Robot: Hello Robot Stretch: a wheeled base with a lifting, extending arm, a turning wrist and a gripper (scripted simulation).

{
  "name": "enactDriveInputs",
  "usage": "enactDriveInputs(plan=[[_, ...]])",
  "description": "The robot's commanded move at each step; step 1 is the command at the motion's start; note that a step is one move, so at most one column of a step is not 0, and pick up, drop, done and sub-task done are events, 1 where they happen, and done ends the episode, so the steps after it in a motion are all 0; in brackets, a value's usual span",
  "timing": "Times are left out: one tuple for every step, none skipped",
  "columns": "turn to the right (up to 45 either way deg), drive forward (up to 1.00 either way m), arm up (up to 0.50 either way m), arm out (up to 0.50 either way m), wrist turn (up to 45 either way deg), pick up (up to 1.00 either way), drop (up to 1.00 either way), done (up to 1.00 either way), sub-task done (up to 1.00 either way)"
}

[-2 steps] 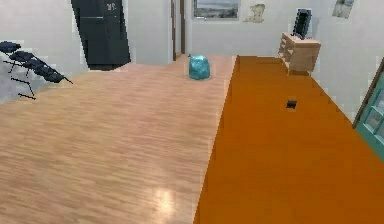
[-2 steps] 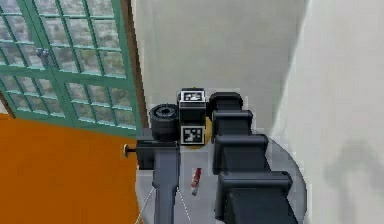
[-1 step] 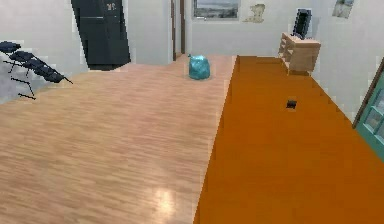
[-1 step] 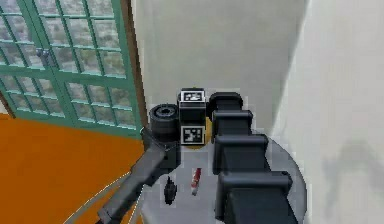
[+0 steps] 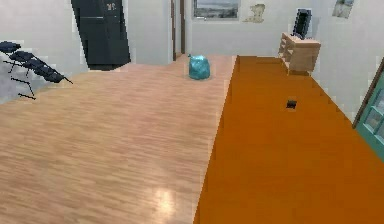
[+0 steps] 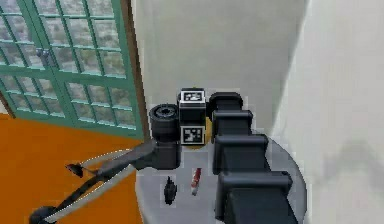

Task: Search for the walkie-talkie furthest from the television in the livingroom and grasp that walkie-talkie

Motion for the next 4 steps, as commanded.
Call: enactDriveInputs(plan=[[0.0, 0.00, 0.00, 0.00, 45.0, 0.00, 0.00, 0.00, 0.00], [0.0, 0.00, 0.00, 0.00, 33.0, 0.00, 0.00, 0.00, 0.00], [0.0, 0.00, -0.28, 0.00, 0.0, 0.00, 0.00, 0.00, 0.00], [0.0, 0.00, 0.00, 0.00, 0.0, 1.00, 0.00, 0.00, 0.00]])
